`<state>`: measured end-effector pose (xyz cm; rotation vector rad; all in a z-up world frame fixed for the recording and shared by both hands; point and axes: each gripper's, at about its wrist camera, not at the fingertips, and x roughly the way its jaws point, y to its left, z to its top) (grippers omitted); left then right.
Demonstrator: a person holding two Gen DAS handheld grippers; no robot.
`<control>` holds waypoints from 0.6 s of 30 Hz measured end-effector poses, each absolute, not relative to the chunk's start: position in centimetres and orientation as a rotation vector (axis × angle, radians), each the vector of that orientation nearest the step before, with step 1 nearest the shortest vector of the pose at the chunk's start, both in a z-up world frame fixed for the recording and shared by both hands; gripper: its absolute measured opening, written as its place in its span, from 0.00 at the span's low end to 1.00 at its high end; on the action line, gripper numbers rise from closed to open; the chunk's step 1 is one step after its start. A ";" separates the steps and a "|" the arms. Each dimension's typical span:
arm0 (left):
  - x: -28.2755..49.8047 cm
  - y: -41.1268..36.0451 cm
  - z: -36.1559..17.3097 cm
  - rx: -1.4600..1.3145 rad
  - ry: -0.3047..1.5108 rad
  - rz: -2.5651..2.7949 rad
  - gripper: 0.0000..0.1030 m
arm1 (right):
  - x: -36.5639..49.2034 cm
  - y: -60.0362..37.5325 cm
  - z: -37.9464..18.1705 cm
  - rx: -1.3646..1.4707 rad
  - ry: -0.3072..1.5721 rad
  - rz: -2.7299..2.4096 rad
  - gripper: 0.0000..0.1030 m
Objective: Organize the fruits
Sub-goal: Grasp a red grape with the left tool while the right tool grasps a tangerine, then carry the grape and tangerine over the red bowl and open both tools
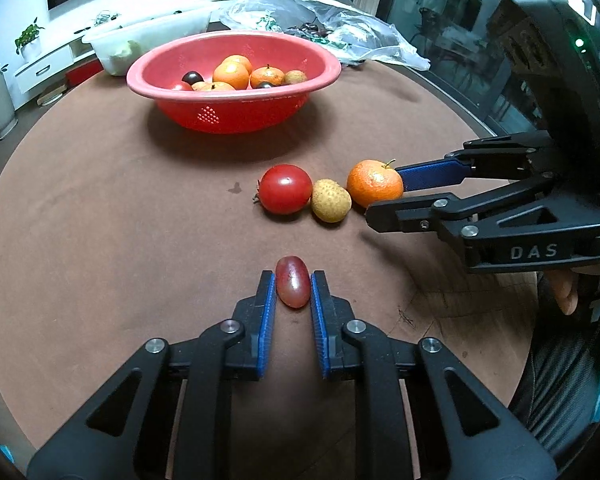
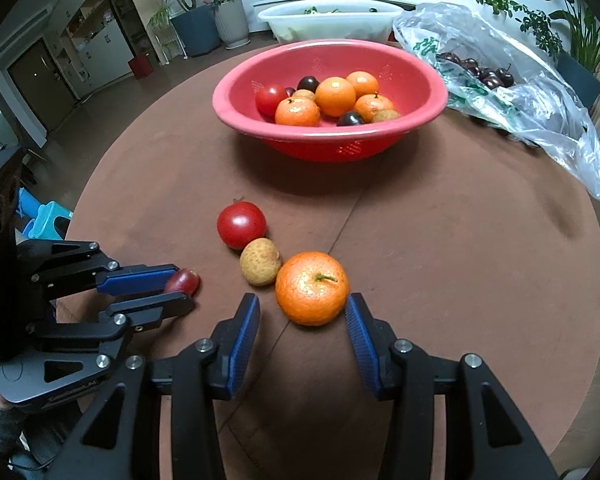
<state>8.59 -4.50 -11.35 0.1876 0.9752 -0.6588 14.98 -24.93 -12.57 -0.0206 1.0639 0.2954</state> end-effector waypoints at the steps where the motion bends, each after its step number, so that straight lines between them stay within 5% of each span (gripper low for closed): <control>1: 8.6 -4.3 -11.3 0.185 0.972 -0.658 0.16 | 15.1 -25.0 -12.7 -0.023 1.068 0.291 0.48; 18: 10.6 -2.3 -9.0 0.152 0.916 -0.566 0.16 | 15.4 -27.3 -10.0 0.049 0.978 0.255 0.38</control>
